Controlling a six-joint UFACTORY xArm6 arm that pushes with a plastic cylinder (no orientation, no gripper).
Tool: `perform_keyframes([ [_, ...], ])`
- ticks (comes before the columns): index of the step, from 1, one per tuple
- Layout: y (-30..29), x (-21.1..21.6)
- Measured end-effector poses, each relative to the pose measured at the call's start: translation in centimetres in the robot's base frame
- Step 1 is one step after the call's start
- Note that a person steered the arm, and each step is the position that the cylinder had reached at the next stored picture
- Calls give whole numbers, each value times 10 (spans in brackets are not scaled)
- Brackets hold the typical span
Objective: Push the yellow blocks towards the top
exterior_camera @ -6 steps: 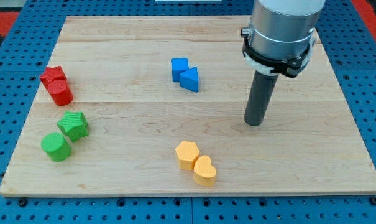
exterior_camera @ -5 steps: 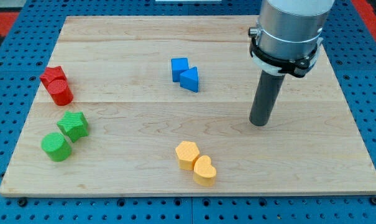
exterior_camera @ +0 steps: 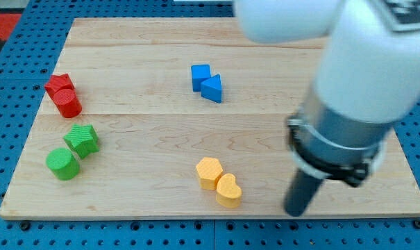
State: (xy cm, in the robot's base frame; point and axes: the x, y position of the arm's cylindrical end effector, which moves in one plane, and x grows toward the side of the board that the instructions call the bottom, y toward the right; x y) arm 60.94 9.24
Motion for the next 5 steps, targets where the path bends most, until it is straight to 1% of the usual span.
perform_keyframes([
  [1,-42,9],
  [2,-60,-13],
  [3,-66,-61],
  [4,-99,-87],
  [5,-85,-126],
])
